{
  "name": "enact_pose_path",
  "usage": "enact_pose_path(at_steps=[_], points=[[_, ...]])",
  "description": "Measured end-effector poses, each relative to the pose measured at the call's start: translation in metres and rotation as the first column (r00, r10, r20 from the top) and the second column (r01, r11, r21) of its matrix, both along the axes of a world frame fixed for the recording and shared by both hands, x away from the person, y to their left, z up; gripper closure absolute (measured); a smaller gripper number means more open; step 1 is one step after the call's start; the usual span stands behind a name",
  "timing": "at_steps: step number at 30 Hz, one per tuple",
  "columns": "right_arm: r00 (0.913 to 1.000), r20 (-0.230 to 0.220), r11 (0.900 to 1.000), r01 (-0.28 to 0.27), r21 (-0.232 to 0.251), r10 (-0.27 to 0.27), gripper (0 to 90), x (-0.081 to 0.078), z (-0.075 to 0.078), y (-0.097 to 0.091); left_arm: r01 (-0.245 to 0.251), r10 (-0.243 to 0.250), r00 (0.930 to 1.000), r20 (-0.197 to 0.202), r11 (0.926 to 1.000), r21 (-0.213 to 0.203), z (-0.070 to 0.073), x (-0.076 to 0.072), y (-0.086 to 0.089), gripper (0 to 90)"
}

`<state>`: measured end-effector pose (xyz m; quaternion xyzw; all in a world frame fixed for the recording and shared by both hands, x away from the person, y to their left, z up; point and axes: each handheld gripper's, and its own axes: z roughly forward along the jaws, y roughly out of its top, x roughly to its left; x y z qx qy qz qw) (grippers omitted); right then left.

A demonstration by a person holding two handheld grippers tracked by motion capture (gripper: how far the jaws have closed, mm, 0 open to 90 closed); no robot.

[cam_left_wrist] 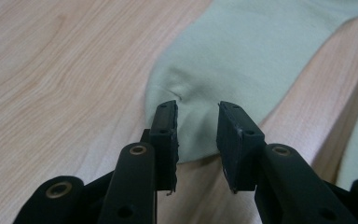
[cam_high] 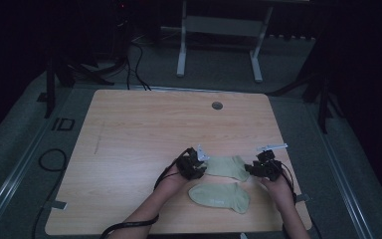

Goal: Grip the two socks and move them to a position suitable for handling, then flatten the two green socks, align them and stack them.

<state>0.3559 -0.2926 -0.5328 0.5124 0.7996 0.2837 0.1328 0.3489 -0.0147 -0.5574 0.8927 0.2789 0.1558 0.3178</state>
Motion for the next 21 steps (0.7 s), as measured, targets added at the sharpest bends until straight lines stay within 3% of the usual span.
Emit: enact_pose_path(at_steps=[8, 10, 13, 17, 21], points=[[0.9989, 0.030, 0.9993, -0.037, -0.011, 0.037, 51.4, -0.006, 0.004, 0.007, -0.018, 0.018, 0.9998, -0.009, 0.9998, -0.010, -0.001, -0.010, 0.006, 66.8], [0.9989, 0.025, 0.9991, -0.040, -0.015, 0.041, 51.2, -0.007, 0.002, 0.008, -0.028, 0.027, 0.9995, -0.018, 0.9995, -0.016, 0.000, -0.011, 0.009, 62.3], [0.9987, 0.023, 0.9989, -0.046, -0.008, 0.046, 50.9, -0.008, 0.001, 0.009, -0.043, 0.043, 0.9991, 0.000, 0.9990, -0.011, 0.005, -0.015, 0.012, 53.3], [0.9958, 0.045, 0.9967, -0.081, 0.011, 0.080, 48.7, -0.017, 0.006, 0.012, -0.089, 0.090, 0.9959, 0.016, 0.9954, -0.034, 0.021, -0.022, 0.022, 39.4], [0.9890, 0.059, 0.9907, -0.135, -0.015, 0.136, 47.6, -0.030, 0.009, 0.018, -0.065, 0.064, 0.9979, -0.011, 0.9956, -0.068, 0.034, -0.036, 0.032, 37.9]])
